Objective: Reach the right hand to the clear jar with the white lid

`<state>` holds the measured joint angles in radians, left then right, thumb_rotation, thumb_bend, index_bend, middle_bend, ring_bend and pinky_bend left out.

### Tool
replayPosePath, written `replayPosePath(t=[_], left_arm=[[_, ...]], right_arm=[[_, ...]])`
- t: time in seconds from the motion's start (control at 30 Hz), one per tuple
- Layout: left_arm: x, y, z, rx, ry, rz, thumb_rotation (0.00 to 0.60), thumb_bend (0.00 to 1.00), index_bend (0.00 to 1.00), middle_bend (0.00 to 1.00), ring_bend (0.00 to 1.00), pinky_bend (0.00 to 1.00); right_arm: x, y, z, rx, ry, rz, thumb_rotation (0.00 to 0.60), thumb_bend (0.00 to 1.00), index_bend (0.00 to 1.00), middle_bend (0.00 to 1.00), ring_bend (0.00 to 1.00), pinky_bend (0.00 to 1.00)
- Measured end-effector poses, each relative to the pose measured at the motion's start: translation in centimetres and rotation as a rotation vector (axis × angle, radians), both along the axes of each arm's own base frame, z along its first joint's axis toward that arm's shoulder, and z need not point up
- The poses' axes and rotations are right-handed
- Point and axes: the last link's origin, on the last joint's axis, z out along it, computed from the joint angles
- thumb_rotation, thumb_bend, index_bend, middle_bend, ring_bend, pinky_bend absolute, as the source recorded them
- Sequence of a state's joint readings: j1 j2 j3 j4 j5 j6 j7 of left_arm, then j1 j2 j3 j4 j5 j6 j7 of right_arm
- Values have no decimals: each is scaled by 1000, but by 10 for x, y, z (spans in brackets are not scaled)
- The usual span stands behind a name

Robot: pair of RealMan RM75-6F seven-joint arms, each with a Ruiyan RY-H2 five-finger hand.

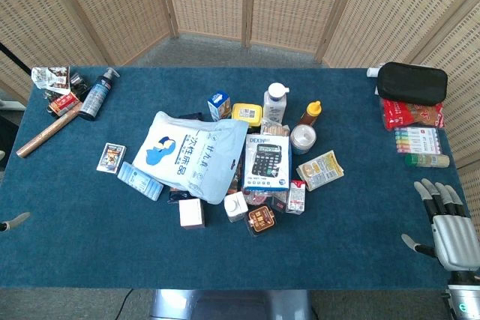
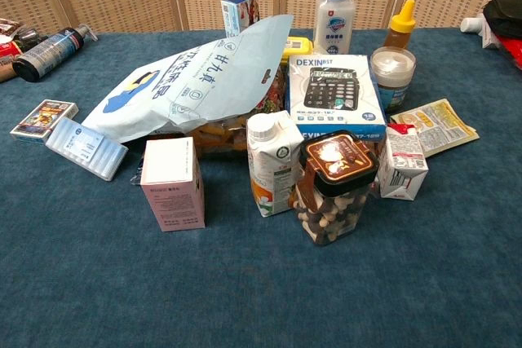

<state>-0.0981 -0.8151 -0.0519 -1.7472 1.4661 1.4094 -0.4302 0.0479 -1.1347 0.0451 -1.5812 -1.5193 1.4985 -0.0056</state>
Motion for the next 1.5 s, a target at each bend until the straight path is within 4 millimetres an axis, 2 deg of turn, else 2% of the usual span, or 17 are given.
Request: replayPosePath(t=[0.3,0.53,0.77,1.07,1.5], left_arm=[[1,-1,0,0,-9,-14,600,0,0,0,0,0],[2,1,-3,-14,-9,-15,600,0,0,0,0,0],[3,2,-5,-21,-12,-19,600,0,0,0,0,0],[4,0,-2,-11,-26,-29,600,0,0,0,0,0],[3,3,-7,-30,-9,-18,600,0,0,0,0,0]], right_arm=[[4,-2,-11,51,-16,9,600,0,0,0,0,0],[15,-16,-25,160,-199,34,600,0,0,0,0,0],[42,-57,-52,316,-306,82,600,0,0,0,0,0],[79,-98,-72,379,-353,96,600,0,0,0,0,0],[107,-158,-109,394,-433,6,600,0,0,0,0,0]])
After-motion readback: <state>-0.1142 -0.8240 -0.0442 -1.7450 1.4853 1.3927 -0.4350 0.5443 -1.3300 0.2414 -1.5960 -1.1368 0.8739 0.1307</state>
